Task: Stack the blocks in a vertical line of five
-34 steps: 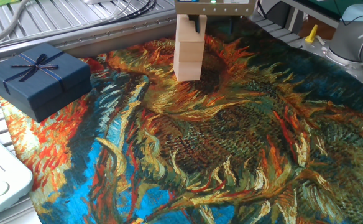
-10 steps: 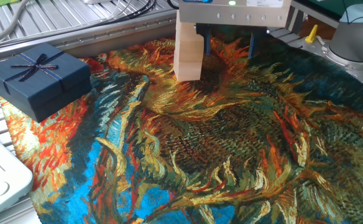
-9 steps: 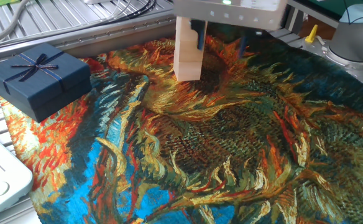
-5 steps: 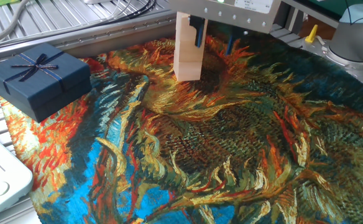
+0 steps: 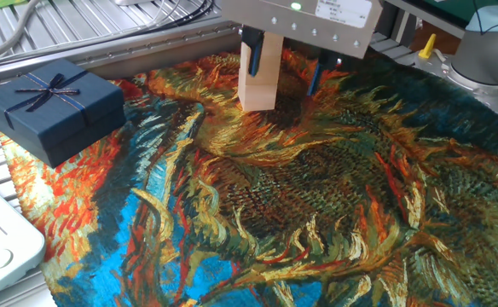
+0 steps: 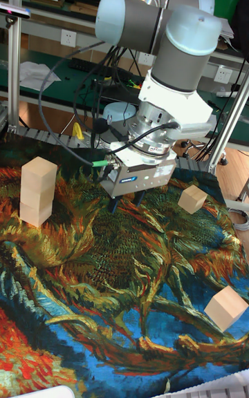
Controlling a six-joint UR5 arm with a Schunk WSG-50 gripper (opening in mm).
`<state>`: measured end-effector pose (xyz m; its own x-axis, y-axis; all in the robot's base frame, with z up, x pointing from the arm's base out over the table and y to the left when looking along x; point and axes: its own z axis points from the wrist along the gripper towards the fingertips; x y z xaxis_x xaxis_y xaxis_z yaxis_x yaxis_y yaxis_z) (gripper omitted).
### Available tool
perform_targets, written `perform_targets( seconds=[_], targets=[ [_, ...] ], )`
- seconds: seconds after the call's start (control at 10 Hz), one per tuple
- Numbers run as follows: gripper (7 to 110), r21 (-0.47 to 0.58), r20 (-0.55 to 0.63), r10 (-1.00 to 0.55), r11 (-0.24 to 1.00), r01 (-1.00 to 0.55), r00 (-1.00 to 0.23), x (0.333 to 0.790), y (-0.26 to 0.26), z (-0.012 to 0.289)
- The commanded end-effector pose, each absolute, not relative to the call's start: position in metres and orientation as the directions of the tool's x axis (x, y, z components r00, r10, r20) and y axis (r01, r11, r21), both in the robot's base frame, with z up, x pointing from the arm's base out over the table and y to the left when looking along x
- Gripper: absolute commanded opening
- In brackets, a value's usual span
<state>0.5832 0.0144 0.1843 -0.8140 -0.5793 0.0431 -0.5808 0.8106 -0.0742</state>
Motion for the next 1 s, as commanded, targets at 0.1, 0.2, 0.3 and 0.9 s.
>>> perform_targets(
  seconds=[0.1, 0.2, 0.3, 0.9],
  targets=[
    [66, -0.001, -0.040, -0.601, 0.799, -0.601, -0.799, 0.589, 0.041, 0.185],
    [66, 0.002, -0.040, -0.591, 0.806, -0.591, -0.806, 0.598, 0.060, 0.184],
    [66, 0.011, -0.041, -0.582, 0.813, -0.583, -0.812, 0.607, 0.090, 0.183],
    [66, 0.013, -0.041, -0.552, 0.834, -0.552, -0.833, 0.605, 0.136, 0.185]
  ],
)
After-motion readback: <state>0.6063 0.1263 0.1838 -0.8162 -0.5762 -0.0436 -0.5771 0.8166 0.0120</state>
